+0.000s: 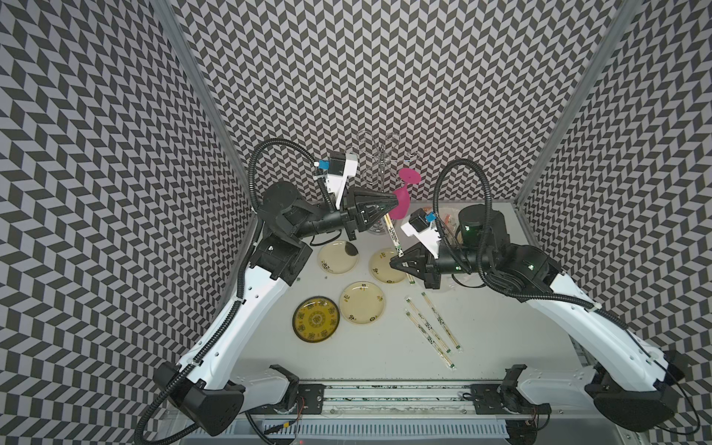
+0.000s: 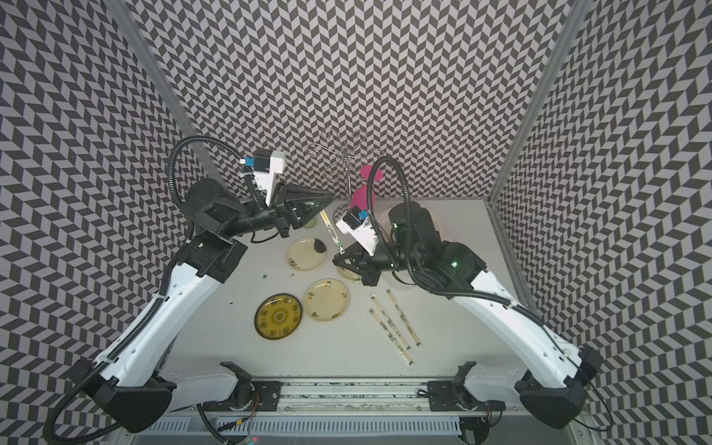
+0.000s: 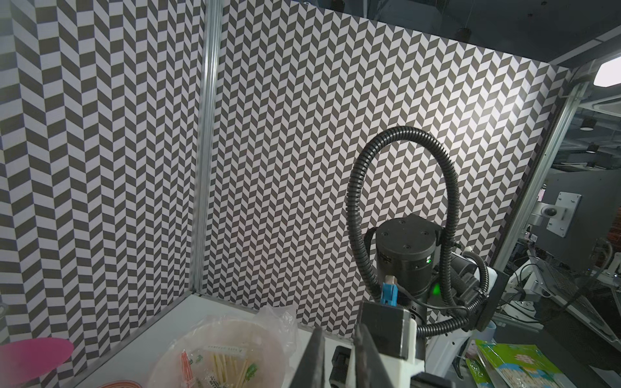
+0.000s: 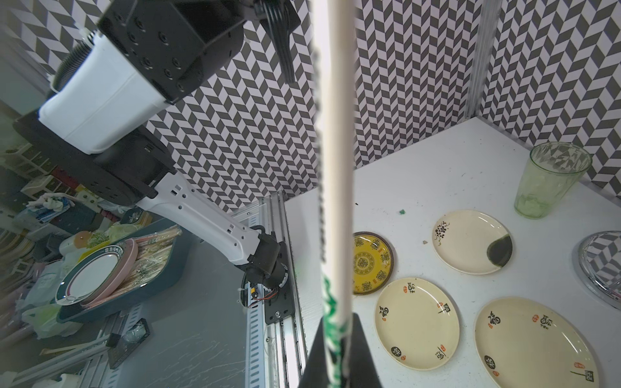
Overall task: Remove the packaging of disposable chopsticks
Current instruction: Remove the packet bag from the disposable chopsticks.
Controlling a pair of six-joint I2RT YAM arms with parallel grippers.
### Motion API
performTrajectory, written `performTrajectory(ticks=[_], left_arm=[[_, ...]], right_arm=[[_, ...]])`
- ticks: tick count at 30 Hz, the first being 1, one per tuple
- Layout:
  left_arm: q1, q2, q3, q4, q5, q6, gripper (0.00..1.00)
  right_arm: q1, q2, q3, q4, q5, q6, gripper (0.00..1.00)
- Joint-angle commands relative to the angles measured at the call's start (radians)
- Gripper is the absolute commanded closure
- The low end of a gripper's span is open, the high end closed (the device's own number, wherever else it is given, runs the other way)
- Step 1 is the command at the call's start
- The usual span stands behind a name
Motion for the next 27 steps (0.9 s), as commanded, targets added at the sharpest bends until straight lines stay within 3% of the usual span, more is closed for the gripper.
performTrajectory(ticks=[1, 9, 14, 17, 21, 24, 27], left_arm=[[0.000, -0.025, 0.023, 0.013, 0.001, 0.002, 0.82], [0.001, -0.030, 0.019, 0.014, 0.004, 0.008, 0.89], [0.002, -0.031, 0.025, 0.005, 0.001, 0.014, 1.00], [0.004, -0.035, 0.024, 0.004, -0.008, 0.019, 1.00], [0.004, -0.045, 0.028, -0.045, -0.075, 0.064, 1.00], [-0.005, -0.059, 0.038, -0.164, -0.258, 0.175, 1.00], [-0.005, -0.066, 0.020, -0.148, -0.227, 0.178, 1.00]], right_arm=[[0.007, -0.015, 0.009, 0.023, -0.009, 0.000, 1.00], [0.010, -0.007, 0.009, 0.009, 0.003, -0.004, 1.00], [0.011, -0.005, 0.007, 0.000, 0.007, -0.010, 1.00], [0.012, -0.003, 0.004, -0.007, 0.008, -0.016, 1.00], [0.012, -0.002, 0.009, -0.019, 0.020, -0.016, 1.00], [0.012, 0.003, 0.017, -0.041, 0.039, -0.016, 1.00], [0.014, 0.005, 0.022, -0.049, 0.023, -0.014, 1.00]])
